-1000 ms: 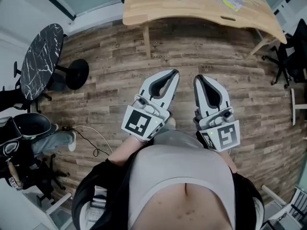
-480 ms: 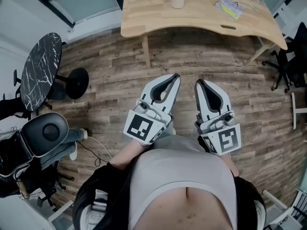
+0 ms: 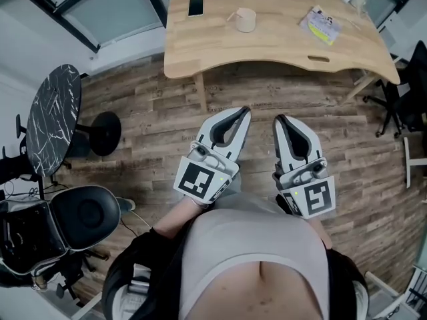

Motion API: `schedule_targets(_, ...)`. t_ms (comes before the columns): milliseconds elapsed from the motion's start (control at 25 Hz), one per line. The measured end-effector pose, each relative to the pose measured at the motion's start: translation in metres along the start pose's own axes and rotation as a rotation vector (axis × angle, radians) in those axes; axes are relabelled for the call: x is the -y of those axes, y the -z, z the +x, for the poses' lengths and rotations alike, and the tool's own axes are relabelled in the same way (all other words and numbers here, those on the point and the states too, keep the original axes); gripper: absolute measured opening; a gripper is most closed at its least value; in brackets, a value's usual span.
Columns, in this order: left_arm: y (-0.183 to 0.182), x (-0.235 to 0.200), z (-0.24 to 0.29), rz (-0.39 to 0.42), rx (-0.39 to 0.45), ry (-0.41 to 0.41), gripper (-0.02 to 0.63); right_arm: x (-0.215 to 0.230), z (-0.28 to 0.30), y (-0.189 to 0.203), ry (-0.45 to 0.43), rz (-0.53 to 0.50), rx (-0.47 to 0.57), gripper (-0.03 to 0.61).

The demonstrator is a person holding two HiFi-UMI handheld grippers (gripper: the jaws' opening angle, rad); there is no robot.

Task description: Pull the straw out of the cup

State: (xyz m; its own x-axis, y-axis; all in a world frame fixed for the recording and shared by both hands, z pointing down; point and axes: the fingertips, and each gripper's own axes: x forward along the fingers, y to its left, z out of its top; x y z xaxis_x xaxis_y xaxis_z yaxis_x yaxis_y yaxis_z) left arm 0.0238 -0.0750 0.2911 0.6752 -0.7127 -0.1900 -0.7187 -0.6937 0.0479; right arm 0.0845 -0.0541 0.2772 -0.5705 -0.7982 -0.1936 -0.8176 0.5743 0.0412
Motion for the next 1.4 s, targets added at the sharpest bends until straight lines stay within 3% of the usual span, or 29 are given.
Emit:
schedule_targets(360,0.003,-0.071,0.062,0.002,-0.012,0.024,0.008,0.046,0.08,0.01,0.033,0.002,-0.008,0.031)
schedule_targets(840,0.016,-0.151,0.106,-0.009,-0.031,0.026,0.008,0.079,0.161,0.031,0.059,-0.013,-0.019,0.031)
schedule_targets(1400,0.028,-0.18,0.135,-0.038,-0.048,0.031,0.008,0.096,0.201,0.047,0.036,0.007,-0.04,0.031)
